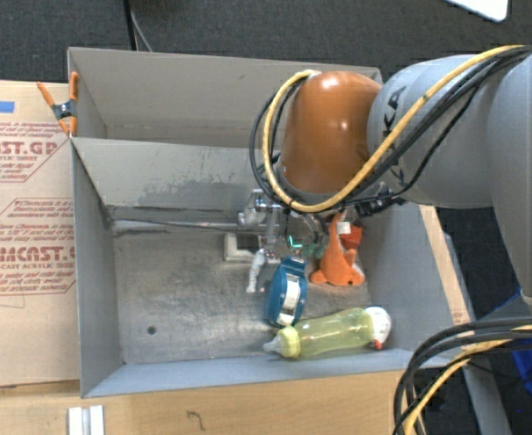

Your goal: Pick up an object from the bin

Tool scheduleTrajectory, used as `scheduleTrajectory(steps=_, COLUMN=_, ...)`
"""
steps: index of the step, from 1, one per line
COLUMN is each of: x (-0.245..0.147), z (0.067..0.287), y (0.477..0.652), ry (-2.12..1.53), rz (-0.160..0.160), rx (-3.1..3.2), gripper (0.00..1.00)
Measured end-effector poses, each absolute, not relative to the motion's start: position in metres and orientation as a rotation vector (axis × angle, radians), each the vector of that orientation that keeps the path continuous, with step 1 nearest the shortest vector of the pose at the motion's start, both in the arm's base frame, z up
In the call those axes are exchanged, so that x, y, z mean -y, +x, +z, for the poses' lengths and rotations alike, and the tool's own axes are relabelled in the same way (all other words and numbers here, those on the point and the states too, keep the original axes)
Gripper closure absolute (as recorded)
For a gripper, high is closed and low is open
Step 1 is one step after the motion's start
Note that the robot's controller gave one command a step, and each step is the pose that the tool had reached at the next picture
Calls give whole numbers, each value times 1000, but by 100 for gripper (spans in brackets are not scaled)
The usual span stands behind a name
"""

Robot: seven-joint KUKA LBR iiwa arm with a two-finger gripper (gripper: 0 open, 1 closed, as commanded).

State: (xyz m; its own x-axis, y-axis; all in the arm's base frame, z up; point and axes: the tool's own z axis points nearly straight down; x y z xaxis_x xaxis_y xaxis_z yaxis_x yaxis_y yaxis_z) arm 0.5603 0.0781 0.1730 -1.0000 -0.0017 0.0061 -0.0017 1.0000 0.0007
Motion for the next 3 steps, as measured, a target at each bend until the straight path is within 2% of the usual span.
scheduleTrajectory(steps=1, x=-78, z=177, y=562, ry=0, rz=-2, rx=3143, gripper=0)
scheduleTrajectory(steps=2, x=-62, z=121, y=581, ry=-33, rz=-4, rx=3150, gripper=0)
scheduleTrajectory(steps=3, x=-52, z=72, y=586, ry=-125, rz=-5, rx=3142, gripper=0)
